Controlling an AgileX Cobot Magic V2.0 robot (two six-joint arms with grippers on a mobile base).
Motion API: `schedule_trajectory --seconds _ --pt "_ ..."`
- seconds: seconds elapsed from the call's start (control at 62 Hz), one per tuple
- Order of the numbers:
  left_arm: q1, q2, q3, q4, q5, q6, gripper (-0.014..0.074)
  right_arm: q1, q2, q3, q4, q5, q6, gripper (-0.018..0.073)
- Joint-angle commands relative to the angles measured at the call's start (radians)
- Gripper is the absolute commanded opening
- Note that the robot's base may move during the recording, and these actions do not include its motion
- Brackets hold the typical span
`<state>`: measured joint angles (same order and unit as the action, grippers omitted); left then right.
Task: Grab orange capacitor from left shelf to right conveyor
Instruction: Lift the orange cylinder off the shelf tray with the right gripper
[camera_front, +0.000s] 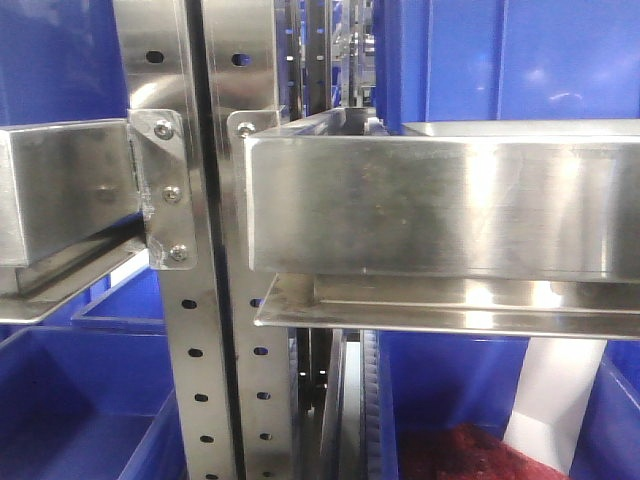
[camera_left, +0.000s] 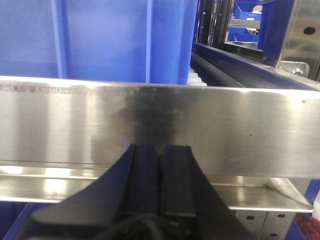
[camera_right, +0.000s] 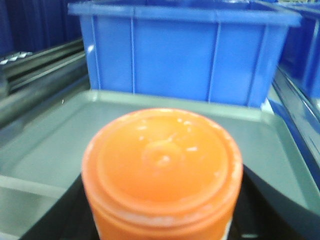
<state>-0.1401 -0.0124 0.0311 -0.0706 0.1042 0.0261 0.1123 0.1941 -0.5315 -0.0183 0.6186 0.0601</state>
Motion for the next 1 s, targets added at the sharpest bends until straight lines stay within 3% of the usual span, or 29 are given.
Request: schedule_trajectory --seconds 0.0,0.274,0.984 --pt "0.001 -0.011 -0.004 -0.003 -0.083 -0.002 -0.0127 -0.008 -0.059 -0.033 -0.013 -0.008 0.000 0.0097" --pt "0.001 -0.011 -0.004 -0.003 -0.083 -0.002 -0.0127 -0.008 -0.211 -0.033 -0.013 0.060 0.000 0.0097" --pt "0.001 -0.011 -0.004 -0.003 -0.083 -0.002 -0.0127 -0.008 -0.211 -0.033 -0.013 0.067 0.000 0.0097"
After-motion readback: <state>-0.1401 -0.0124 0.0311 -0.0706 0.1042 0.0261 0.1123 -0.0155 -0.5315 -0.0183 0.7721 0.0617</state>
